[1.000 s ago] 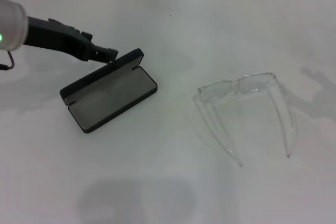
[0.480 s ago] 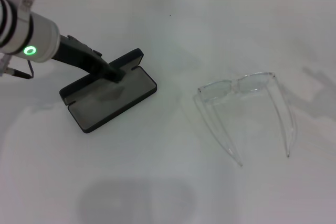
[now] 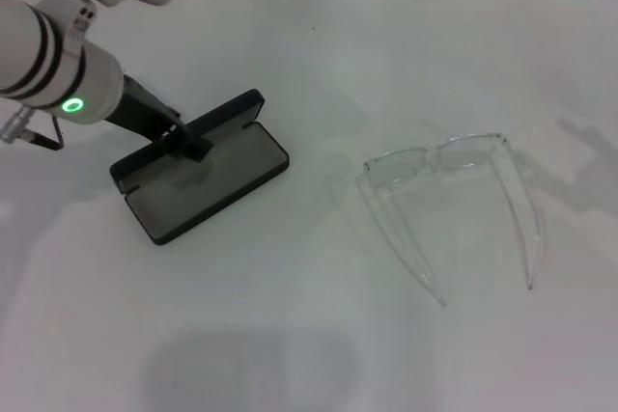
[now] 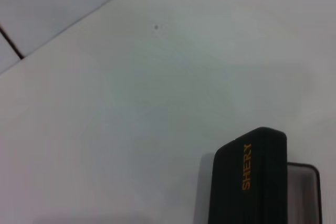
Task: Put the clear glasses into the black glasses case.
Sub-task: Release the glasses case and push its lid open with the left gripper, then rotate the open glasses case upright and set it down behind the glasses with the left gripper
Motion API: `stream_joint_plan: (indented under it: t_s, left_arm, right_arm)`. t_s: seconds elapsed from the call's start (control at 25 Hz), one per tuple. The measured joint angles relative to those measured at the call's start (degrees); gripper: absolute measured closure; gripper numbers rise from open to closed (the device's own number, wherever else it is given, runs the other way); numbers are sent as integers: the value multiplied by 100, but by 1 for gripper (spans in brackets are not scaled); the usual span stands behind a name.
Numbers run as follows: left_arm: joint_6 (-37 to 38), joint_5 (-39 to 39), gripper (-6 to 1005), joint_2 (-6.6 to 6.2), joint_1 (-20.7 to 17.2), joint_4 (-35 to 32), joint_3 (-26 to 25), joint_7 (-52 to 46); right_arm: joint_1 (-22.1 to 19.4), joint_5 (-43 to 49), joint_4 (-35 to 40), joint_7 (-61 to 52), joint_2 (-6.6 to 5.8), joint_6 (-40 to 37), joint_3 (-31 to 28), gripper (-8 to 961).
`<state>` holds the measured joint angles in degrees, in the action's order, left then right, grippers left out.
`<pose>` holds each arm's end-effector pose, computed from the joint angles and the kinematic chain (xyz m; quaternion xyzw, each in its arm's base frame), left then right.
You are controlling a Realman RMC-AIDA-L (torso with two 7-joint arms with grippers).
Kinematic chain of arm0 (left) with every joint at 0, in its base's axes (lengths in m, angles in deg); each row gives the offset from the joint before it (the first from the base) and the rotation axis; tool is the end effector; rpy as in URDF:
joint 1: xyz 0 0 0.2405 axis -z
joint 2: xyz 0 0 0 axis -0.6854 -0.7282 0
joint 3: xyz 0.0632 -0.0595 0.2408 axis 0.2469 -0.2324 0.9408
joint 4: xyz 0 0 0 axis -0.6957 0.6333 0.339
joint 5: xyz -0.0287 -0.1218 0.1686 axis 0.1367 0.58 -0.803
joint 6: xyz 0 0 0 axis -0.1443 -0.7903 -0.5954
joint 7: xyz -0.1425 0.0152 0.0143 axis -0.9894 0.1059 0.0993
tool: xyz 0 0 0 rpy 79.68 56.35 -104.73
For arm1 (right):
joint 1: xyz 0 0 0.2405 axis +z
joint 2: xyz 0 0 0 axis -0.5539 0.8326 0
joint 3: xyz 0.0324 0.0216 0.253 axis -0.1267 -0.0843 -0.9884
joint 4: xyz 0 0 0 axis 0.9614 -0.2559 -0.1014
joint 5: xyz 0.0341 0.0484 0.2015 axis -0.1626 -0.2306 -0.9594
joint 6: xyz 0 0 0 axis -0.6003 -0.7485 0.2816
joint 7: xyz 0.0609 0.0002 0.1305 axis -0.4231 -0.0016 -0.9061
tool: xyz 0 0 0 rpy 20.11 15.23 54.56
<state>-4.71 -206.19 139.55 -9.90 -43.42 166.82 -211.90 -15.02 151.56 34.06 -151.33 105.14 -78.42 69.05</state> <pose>-0.1968 0.3813 0.0052 -0.9095 -0.2867 0.1524 0.2596 0.3179 0.2836 0.0826 -0.7937 0.2098 0.4638 0.3331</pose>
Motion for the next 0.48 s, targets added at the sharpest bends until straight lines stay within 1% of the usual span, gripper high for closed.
stream_joint_plan:
  t_s: [0.12, 0.32, 0.48]
  left_arm:
    - [-12, -38, 249, 2, 18, -7, 133, -27]
    - [-18, -10, 465, 2, 19, -67, 198, 17]
    - [-18, -15, 621, 2, 14, -81, 261, 26]
  right_arm:
    - [1, -8, -20, 36, -6, 2, -77, 79]
    - [-5, -43, -157, 109, -37, 2, -196, 79]
    - [-35, -78, -162, 148, -31, 4, -201, 79]
